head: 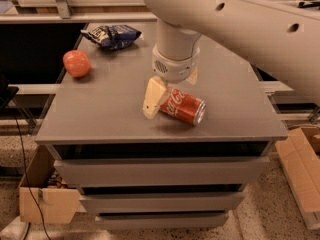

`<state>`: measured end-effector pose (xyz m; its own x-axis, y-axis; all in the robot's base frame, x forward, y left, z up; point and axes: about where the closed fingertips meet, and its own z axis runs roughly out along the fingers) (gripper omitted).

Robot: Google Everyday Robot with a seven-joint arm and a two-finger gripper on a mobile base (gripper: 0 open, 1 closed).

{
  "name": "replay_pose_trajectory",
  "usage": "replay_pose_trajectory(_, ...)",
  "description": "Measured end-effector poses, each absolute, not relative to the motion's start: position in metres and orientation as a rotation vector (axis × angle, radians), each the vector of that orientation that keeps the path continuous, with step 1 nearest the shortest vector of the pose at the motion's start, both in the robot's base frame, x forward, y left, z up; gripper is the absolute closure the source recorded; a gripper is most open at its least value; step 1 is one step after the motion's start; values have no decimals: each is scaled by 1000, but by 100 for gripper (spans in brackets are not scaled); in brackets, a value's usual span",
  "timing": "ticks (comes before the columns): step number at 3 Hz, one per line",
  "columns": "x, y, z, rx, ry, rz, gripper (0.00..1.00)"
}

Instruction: Place coke can upright

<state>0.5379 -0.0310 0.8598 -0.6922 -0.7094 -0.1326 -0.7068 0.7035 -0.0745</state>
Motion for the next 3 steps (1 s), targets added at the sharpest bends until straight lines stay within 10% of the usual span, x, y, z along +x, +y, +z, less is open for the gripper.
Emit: replay_pose_trajectory(3, 531, -34, 861, -1180, 2675, 13, 86)
